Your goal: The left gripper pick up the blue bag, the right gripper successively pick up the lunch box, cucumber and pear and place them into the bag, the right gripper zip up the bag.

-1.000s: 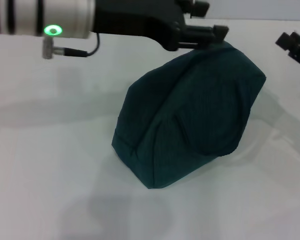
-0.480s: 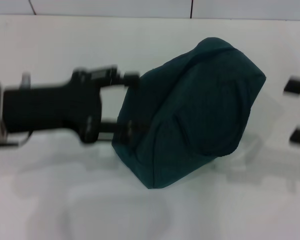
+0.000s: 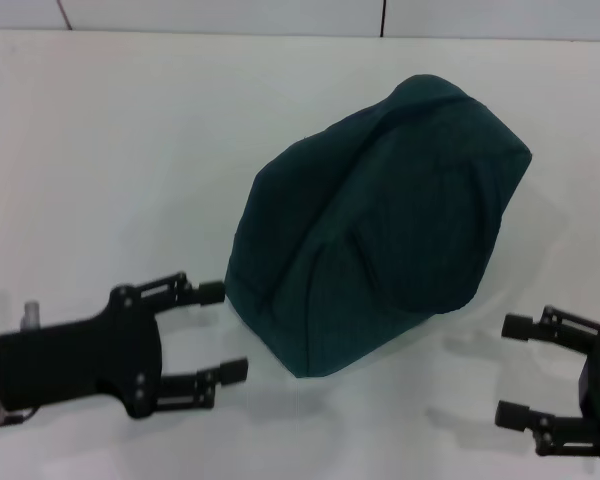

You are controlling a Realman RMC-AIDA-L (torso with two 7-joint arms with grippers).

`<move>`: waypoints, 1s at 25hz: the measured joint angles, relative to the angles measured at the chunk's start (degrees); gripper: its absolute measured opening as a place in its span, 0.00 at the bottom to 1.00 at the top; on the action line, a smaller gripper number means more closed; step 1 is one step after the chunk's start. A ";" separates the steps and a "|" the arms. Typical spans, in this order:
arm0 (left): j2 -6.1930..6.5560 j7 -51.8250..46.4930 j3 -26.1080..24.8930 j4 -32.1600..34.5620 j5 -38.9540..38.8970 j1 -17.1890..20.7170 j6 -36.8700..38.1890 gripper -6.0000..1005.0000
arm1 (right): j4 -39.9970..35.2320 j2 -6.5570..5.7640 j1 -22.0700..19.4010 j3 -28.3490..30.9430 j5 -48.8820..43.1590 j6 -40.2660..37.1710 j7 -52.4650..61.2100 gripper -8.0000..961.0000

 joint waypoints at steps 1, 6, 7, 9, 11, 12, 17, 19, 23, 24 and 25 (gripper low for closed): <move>0.01 3.53 -1.05 -2.10 1.16 -0.14 0.00 0.83 | 1.81 -0.16 0.23 -0.05 -0.16 0.80 -0.69 0.91; 0.50 7.30 -3.31 -7.42 3.37 -0.67 0.07 0.83 | 6.28 -0.32 0.68 -0.13 -3.39 6.18 -4.23 0.91; 0.61 7.57 -3.35 -8.64 4.17 -1.03 -0.30 0.83 | 6.59 -0.16 0.67 -0.15 -3.75 7.54 -4.84 0.91; 0.61 8.08 -3.42 -10.44 5.43 -1.76 -1.37 0.83 | 7.69 0.10 0.71 -0.21 -3.76 9.35 -6.36 0.91; 0.53 8.88 -3.44 -11.77 6.03 -2.24 -2.43 0.83 | 9.31 0.19 0.96 0.08 -3.30 10.34 -8.21 0.91; 0.44 9.44 -3.44 -12.34 6.14 -2.43 -2.84 0.83 | 9.64 0.20 1.02 0.18 -3.10 10.60 -8.57 0.91; 0.27 10.24 -3.47 -12.92 5.95 -2.31 -3.04 0.83 | 9.97 0.22 0.96 0.37 -1.36 10.95 -8.99 0.91; 0.27 10.09 -3.49 -12.90 5.81 -2.31 -2.65 0.83 | 9.97 0.22 0.84 0.38 -0.89 10.54 -9.03 0.91; 0.27 9.83 -4.09 -12.57 5.39 -2.47 -0.71 0.83 | 9.99 0.23 0.86 0.40 -0.28 9.40 -9.11 0.91; 0.28 9.86 -4.52 -12.53 5.36 -2.50 -0.37 0.83 | 9.99 0.22 0.90 0.43 0.01 9.00 -9.11 0.91; 0.26 9.91 -5.06 -12.52 5.35 -2.55 -0.01 0.83 | 10.02 0.22 0.93 0.45 0.38 8.56 -9.11 0.91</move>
